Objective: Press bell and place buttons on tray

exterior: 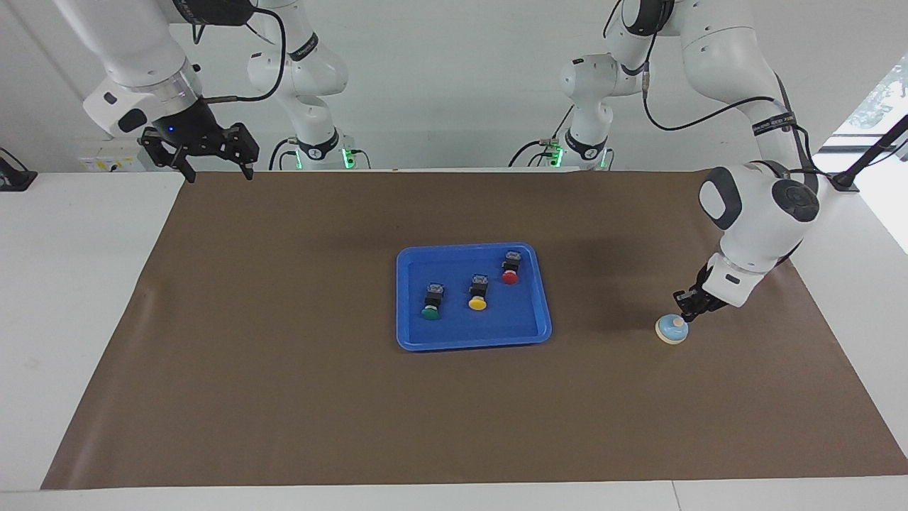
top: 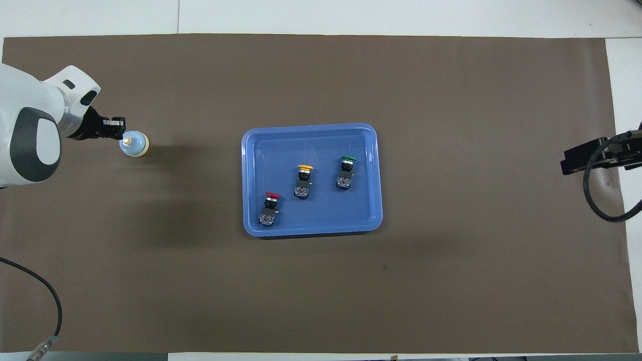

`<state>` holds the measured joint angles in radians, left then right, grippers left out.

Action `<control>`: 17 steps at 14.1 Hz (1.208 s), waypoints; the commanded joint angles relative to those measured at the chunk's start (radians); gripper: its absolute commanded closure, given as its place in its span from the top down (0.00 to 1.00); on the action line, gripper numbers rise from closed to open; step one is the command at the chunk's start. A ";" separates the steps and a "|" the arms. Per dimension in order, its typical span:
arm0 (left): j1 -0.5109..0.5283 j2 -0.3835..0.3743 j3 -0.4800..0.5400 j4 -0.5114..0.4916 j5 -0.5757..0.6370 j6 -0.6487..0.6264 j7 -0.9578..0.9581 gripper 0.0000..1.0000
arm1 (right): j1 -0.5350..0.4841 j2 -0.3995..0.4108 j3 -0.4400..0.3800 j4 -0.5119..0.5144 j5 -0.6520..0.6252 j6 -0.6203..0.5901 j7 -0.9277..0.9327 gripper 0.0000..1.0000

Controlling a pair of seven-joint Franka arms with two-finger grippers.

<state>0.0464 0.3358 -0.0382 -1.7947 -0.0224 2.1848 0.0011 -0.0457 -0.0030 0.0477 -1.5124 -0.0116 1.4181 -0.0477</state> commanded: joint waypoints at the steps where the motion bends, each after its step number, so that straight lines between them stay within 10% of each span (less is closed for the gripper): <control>1: -0.003 -0.006 0.003 -0.051 0.013 0.062 -0.012 0.00 | -0.014 -0.025 0.008 -0.028 0.016 -0.001 0.012 1.00; 10: 0.001 0.017 0.004 -0.129 0.015 0.196 -0.006 0.00 | -0.013 -0.025 0.008 -0.028 0.016 -0.001 0.012 1.00; 15: 0.007 -0.102 0.003 -0.065 0.012 -0.017 -0.007 0.00 | -0.013 -0.025 0.008 -0.028 0.016 0.001 0.012 1.00; 17: 0.000 -0.153 0.003 -0.028 0.012 -0.130 -0.012 0.22 | -0.013 -0.025 0.008 -0.028 0.016 -0.001 0.012 1.00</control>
<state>0.0481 0.2562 -0.0342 -1.8405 -0.0218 2.1682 0.0011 -0.0457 -0.0045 0.0477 -1.5157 -0.0116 1.4181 -0.0477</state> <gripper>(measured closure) 0.925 0.000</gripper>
